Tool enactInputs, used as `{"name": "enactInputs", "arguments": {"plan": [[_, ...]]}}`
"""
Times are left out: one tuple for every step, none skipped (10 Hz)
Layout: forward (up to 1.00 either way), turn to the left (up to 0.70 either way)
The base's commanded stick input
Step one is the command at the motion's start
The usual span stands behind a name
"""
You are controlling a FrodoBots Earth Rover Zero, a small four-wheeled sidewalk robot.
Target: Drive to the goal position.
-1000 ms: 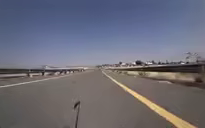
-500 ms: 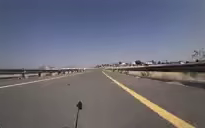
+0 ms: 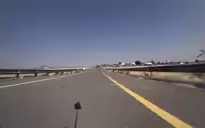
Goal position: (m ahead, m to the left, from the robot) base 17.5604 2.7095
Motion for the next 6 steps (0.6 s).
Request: {"name": "enactInputs", "arguments": {"plan": [[1.0, 0.0], [1.0, 0.0], [1.0, 0.0], [1.0, 0.0], [1.0, 0.0], [1.0, 0.0]]}}
